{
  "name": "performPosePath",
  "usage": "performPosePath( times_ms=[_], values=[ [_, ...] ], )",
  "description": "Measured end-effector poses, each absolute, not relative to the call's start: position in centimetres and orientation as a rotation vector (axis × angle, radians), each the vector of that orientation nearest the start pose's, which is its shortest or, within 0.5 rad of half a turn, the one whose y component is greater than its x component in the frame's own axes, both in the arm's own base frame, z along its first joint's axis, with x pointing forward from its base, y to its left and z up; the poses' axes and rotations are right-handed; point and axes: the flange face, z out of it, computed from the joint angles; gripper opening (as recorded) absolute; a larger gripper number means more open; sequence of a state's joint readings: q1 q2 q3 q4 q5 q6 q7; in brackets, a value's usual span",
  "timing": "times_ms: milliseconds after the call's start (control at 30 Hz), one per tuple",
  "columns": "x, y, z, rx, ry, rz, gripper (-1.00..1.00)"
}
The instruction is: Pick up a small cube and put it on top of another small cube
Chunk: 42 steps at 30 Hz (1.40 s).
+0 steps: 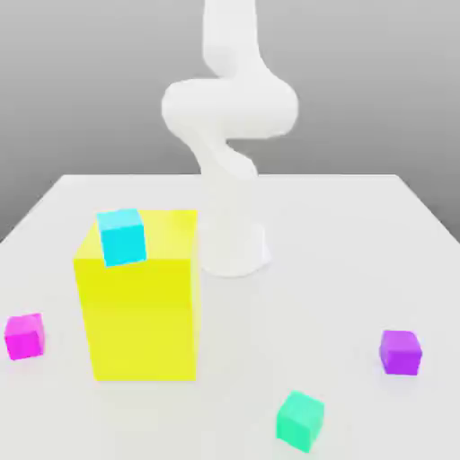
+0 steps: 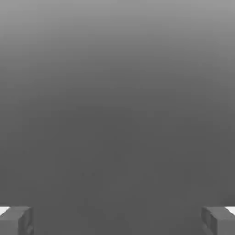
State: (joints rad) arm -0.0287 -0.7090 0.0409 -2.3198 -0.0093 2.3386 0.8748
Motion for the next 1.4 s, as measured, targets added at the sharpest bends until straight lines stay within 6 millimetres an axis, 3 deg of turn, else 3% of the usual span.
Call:
performPosePath(
  times_ms=[200, 433, 600, 800, 1000, 1033, 1233, 1300, 1400],
  values=[
    [44.7, 2.9, 56.5, -2.503, 1.352, -0.759, 0.00],
    [48.5, 4.9, 43.0, -2.517, 1.589, -0.520, 0.00],
    [48.7, 6.5, 33.3, -2.506, 1.744, -0.332, 0.00],
    [46.4, 8.7, 22.5, -2.459, 1.925, -0.086, 0.00],
    [45.3, 9.5, 14.4, -2.432, 1.984, 0.001, 0.00],
    [45.2, 9.5, 13.3, -2.434, 1.984, 0.001, -1.00],
    [45.1, 9.5, 12.8, -2.433, 1.983, -0.001, -1.00],
    [45.2, 9.5, 14.0, -2.431, 1.984, -0.001, -1.00],
    [45.2, 9.5, 17.4, -2.431, 1.984, -0.001, -1.00]
  ],
)
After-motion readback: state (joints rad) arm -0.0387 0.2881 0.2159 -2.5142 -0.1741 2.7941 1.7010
